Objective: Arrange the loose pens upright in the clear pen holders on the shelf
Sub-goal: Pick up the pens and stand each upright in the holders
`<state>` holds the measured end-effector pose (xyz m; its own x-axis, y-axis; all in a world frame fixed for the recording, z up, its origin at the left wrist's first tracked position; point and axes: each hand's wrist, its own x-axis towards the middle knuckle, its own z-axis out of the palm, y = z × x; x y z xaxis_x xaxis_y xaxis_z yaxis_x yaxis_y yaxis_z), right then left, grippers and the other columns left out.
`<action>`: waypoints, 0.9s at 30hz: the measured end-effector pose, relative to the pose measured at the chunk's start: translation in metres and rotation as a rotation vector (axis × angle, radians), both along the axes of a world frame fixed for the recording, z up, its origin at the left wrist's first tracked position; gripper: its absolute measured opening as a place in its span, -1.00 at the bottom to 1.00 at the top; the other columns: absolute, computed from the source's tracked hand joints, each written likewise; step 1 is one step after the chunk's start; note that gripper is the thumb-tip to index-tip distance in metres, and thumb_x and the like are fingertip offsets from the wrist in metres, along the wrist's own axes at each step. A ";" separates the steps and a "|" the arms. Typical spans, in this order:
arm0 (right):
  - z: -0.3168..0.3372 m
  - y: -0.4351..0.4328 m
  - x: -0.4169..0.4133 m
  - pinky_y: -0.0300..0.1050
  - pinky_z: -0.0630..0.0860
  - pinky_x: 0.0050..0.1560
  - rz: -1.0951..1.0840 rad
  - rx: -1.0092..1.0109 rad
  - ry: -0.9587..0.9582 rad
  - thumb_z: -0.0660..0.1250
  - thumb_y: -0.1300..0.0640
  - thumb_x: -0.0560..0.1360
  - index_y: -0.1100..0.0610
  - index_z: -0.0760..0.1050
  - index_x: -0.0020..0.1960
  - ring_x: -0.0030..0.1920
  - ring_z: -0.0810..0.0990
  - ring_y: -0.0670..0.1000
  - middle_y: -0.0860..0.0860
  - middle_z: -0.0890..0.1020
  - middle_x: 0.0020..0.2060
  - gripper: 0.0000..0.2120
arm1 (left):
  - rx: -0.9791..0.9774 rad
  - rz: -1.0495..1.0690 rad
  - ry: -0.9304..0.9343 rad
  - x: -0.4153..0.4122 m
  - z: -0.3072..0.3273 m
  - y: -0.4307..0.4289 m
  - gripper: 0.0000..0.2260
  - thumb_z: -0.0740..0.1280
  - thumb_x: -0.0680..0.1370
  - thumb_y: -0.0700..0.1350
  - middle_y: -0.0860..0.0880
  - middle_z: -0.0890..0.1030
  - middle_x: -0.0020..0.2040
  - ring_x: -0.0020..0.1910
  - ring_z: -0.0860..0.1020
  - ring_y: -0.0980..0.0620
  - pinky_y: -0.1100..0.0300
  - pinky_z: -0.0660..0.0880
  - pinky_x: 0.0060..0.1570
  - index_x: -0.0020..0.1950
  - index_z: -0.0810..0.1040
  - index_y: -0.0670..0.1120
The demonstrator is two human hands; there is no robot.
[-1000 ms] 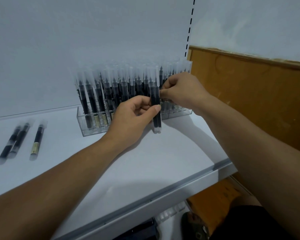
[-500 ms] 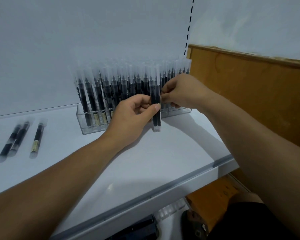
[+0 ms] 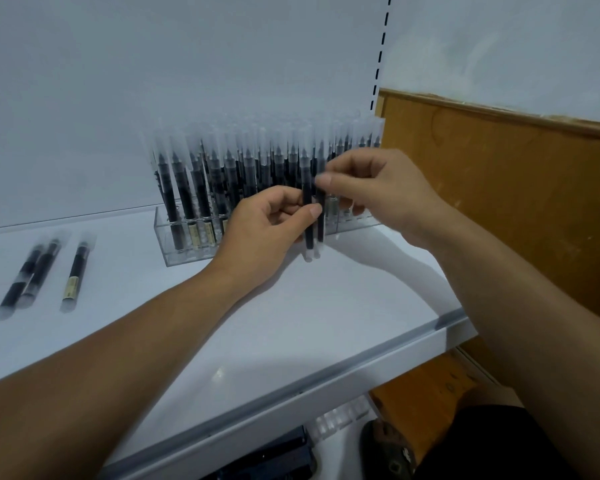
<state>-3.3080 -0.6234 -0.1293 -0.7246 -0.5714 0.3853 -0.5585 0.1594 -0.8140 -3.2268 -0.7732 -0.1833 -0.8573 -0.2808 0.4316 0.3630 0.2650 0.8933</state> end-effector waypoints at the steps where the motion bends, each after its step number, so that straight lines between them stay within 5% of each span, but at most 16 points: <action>1: 0.003 0.001 -0.002 -0.33 0.48 -0.34 -0.026 -0.047 -0.011 0.44 0.14 0.49 0.08 0.62 -0.10 -0.37 0.56 -0.19 -0.08 0.64 -0.31 -0.98 | 0.011 0.001 0.000 0.000 0.000 0.000 -0.95 0.39 0.53 -0.20 -0.21 0.66 -0.12 -0.07 0.63 -0.21 0.06 0.63 -0.05 -0.04 0.63 -0.09; 7: 0.015 -0.001 -0.022 -0.32 0.47 -0.35 -0.277 -0.247 0.075 0.44 0.09 0.50 0.05 0.60 -0.10 -0.42 0.53 -0.19 -0.04 0.64 -0.26 -0.96 | 0.003 0.022 -0.011 0.001 0.000 0.000 -0.94 0.40 0.52 -0.17 -0.21 0.65 -0.09 -0.04 0.61 -0.22 -0.02 0.61 -0.01 -0.03 0.63 -0.06; 18: 0.003 -0.017 -0.033 -0.08 0.59 -0.08 -0.315 0.080 0.211 0.44 0.02 0.50 0.03 0.60 -0.08 -0.19 0.60 -0.07 -0.11 0.62 -0.22 -0.90 | -0.029 0.005 -0.006 -0.001 -0.002 -0.002 -0.95 0.40 0.52 -0.18 -0.03 0.64 -0.21 -0.18 0.64 0.06 0.23 0.60 -0.13 -0.03 0.63 -0.06; 27: 0.013 -0.020 -0.024 0.00 0.59 -0.05 -0.358 0.238 0.218 0.43 0.01 0.50 0.17 0.62 -0.07 -0.21 0.58 -0.04 -0.04 0.62 -0.25 -0.79 | -0.056 0.009 0.006 0.000 -0.001 -0.001 -0.95 0.41 0.52 -0.16 -0.21 0.65 -0.12 -0.09 0.61 -0.19 0.13 0.61 -0.13 -0.05 0.63 -0.03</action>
<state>-3.3321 -0.6436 -0.1160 -0.8087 -0.3916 0.4390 -0.5883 0.5409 -0.6011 -3.2266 -0.7743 -0.1841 -0.8523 -0.2641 0.4515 0.3652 0.3176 0.8751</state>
